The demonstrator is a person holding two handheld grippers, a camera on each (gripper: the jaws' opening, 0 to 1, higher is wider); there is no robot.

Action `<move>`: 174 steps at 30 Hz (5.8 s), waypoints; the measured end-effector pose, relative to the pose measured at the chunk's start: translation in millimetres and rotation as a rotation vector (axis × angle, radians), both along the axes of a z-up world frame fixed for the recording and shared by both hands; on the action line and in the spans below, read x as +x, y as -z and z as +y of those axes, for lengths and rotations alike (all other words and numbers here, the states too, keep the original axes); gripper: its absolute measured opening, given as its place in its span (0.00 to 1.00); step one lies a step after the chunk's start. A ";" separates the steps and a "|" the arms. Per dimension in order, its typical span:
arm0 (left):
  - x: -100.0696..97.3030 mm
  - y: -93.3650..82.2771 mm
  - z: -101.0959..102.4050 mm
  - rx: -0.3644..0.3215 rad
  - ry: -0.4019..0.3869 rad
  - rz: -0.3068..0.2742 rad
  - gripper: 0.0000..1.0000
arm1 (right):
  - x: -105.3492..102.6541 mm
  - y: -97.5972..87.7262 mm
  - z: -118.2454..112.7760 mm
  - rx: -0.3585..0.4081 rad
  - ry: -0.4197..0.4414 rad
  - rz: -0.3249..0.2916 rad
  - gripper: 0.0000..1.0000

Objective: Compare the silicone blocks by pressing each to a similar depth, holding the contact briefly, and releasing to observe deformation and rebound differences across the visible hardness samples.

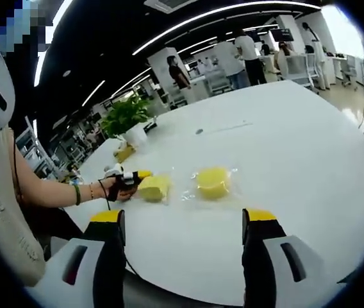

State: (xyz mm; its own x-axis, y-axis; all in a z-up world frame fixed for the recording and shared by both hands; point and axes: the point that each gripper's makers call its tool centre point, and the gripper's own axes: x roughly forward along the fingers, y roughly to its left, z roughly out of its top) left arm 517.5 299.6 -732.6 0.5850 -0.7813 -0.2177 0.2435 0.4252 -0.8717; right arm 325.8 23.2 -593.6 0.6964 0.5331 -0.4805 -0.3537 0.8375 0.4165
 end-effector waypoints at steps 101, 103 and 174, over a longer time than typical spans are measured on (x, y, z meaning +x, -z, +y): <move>-159.8 -289.8 -133.8 0.643 0.411 -0.794 0.00 | 10.2 -136.6 62.7 -0.163 -0.675 -0.510 0.77; -158.8 -292.5 -136.6 0.646 0.424 -0.806 0.00 | 15.4 -135.6 70.2 -0.177 -0.711 -0.508 0.77; -195.9 -319.4 -170.9 0.570 0.626 -0.971 0.00 | 13.9 -95.3 158.3 -0.392 -1.175 -0.524 0.09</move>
State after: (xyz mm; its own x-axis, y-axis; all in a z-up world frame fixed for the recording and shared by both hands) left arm 321.6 128.7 -413.1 0.2600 -0.9167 -0.3032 0.9647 0.2604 0.0402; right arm 339.6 181.6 -498.3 0.0720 0.8268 -0.5578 -0.9824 -0.0380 -0.1831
